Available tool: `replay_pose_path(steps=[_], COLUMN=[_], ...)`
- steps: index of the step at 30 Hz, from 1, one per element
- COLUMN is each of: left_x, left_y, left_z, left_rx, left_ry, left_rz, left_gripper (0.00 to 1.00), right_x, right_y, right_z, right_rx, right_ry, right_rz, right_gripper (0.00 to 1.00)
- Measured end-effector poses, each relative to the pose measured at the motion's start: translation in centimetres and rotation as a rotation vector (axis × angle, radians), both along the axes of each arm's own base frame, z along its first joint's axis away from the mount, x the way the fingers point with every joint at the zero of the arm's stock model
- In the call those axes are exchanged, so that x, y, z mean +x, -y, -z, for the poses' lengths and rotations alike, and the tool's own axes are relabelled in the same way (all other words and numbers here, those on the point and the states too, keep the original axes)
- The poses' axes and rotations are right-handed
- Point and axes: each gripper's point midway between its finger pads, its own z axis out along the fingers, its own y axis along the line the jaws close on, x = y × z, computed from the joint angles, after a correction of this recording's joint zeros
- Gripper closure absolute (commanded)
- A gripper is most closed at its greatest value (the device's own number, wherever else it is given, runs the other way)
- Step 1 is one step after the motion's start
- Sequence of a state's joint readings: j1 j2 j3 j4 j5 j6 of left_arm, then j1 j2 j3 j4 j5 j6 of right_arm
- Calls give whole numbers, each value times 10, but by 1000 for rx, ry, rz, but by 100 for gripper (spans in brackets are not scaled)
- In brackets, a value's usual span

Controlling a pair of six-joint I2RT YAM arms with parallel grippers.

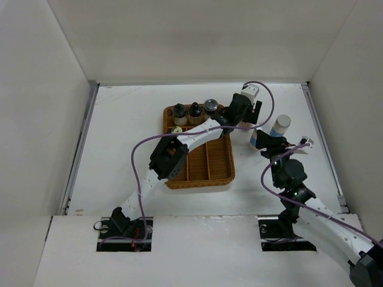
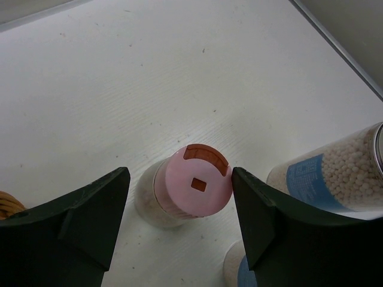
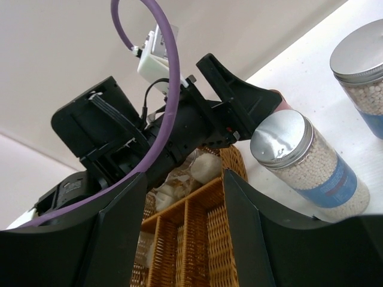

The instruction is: Organize the condiment bottles

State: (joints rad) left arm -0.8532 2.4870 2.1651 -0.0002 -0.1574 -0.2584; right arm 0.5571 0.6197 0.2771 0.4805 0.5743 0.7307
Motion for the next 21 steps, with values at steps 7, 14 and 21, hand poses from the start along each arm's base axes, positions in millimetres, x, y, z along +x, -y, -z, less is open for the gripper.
replay_pose_path(steps=[7, 14, 21], left_x=[-3, -3, -4], left_y=[-10, -13, -12], left_z=[-2, 0, -2], left_rx=[6, 13, 12], left_ry=[0, 8, 13], left_rz=[-26, -52, -50], left_gripper=[33, 33, 32], right_x=[2, 3, 3], right_y=[-3, -7, -7], right_z=[5, 9, 9], right_rx=[-12, -21, -21], right_ry=[-15, -27, -26], right_rz=[-11, -25, -27], right_gripper=[38, 38, 38])
